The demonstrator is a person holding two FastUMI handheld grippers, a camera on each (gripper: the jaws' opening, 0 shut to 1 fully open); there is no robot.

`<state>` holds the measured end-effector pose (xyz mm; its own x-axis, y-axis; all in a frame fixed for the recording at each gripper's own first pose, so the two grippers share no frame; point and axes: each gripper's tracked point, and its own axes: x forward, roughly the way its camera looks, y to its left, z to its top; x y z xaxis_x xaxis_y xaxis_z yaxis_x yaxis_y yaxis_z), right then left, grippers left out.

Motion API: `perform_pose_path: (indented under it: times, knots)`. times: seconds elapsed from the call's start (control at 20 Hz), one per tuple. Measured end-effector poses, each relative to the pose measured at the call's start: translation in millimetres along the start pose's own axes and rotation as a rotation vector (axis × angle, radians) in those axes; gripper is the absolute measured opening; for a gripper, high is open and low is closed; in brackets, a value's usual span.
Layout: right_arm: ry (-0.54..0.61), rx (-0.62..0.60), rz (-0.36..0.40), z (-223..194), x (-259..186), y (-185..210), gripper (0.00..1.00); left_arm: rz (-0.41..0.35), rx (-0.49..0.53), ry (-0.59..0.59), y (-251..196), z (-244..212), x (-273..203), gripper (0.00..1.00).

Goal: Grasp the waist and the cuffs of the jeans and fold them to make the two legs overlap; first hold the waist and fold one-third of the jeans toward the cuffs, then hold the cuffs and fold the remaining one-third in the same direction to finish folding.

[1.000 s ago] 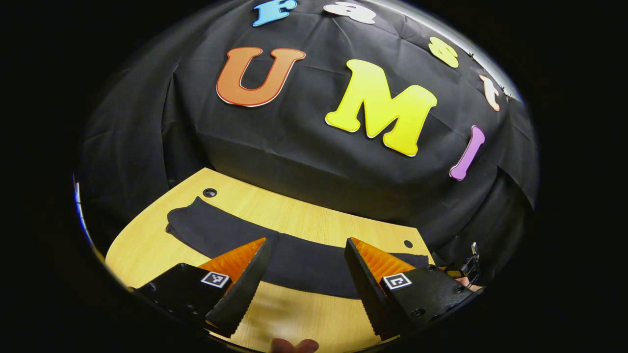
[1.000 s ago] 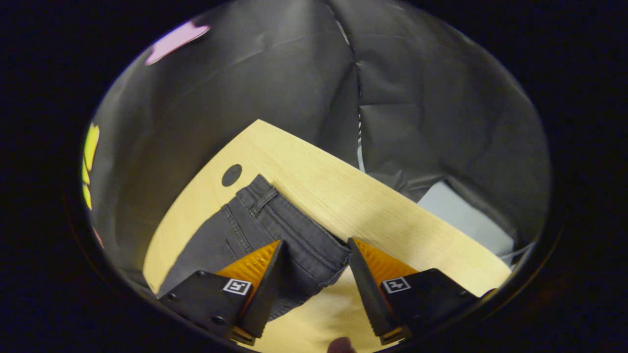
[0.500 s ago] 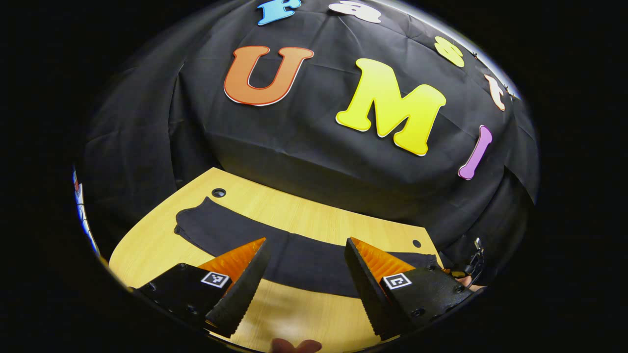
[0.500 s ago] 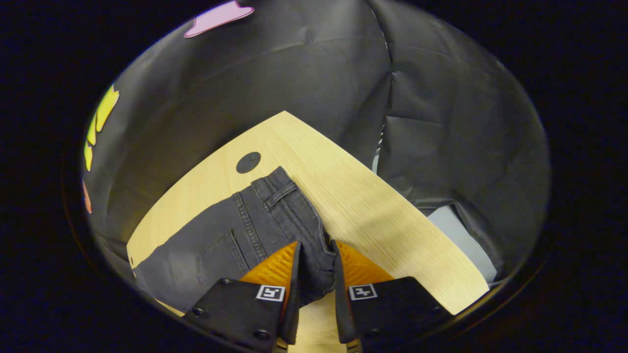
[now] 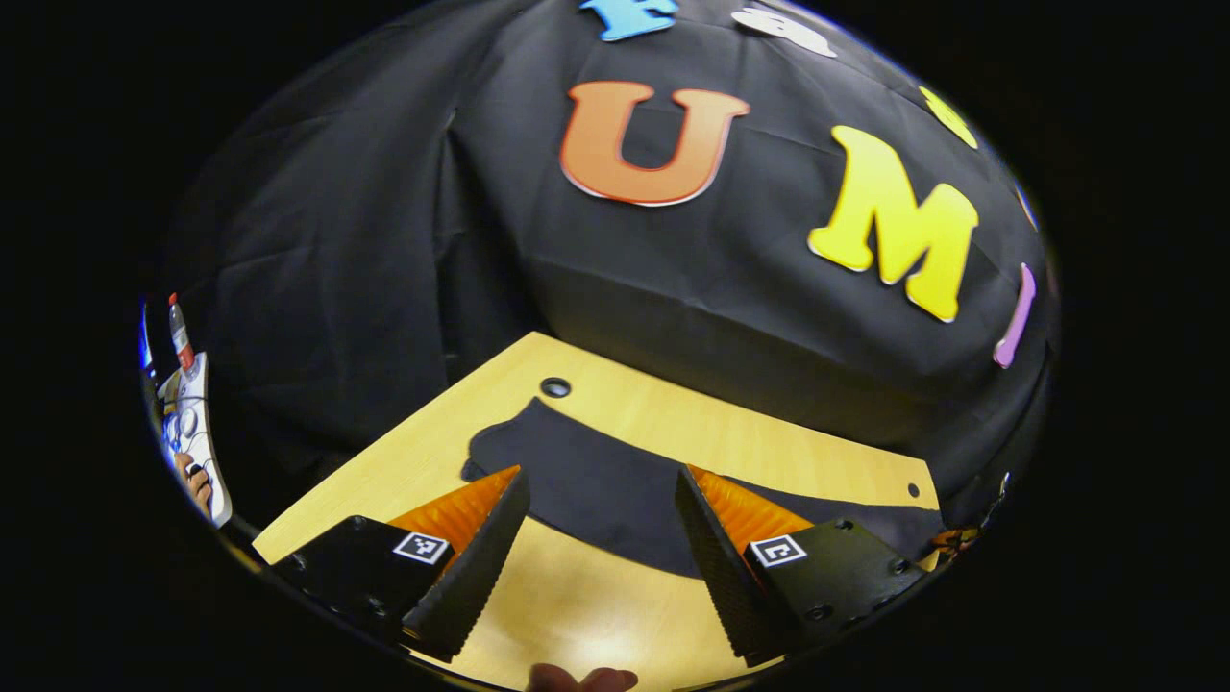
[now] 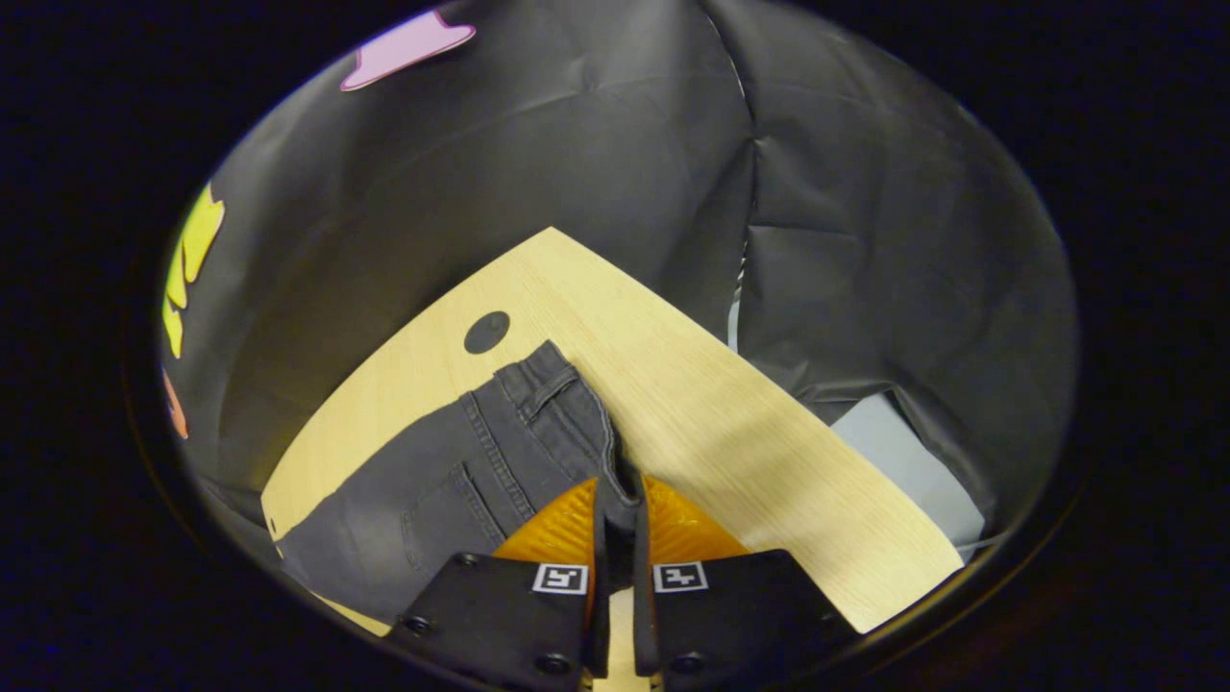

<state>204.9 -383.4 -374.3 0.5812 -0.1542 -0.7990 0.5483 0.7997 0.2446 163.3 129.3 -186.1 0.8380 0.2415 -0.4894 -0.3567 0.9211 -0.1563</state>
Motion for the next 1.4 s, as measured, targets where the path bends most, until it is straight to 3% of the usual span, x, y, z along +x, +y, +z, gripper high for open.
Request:
perform_pose_path:
  times: [0.1,0.3,0.45,0.5,0.75,1.0,1.15,1.3,1.4]
  knots:
    - [-0.026,0.007,0.009,9,-15,10,0.04,0.017,-0.034,-0.008,17,1,3,0.98]
    - [-0.080,-0.054,0.078,27,-56,59,0.04,0.013,-0.044,-0.005,29,-2,2,0.98]
    - [-0.104,-0.119,0.158,29,-99,125,0.00,-0.012,-0.063,0.002,35,-8,2,0.98]
    - [-0.106,-0.145,0.185,24,-111,151,0.04,-0.018,-0.065,0.003,37,-10,0,0.98]
    - [-0.104,-0.278,0.340,-16,-169,297,0.04,-0.033,-0.073,0.010,50,-15,-1,0.98]
    - [-0.045,-0.407,0.474,-108,-187,416,0.03,-0.025,-0.088,-0.001,87,-7,-4,0.98]
    - [0.005,-0.457,0.527,-169,-186,468,0.03,-0.019,-0.102,0.002,110,-4,-8,0.98]
    - [0.068,-0.500,0.525,-233,-159,503,0.00,-0.012,-0.140,0.009,130,-7,-9,0.98]
    - [0.114,-0.549,0.485,-277,-129,509,0.00,-0.006,-0.166,0.027,140,-12,-11,0.98]
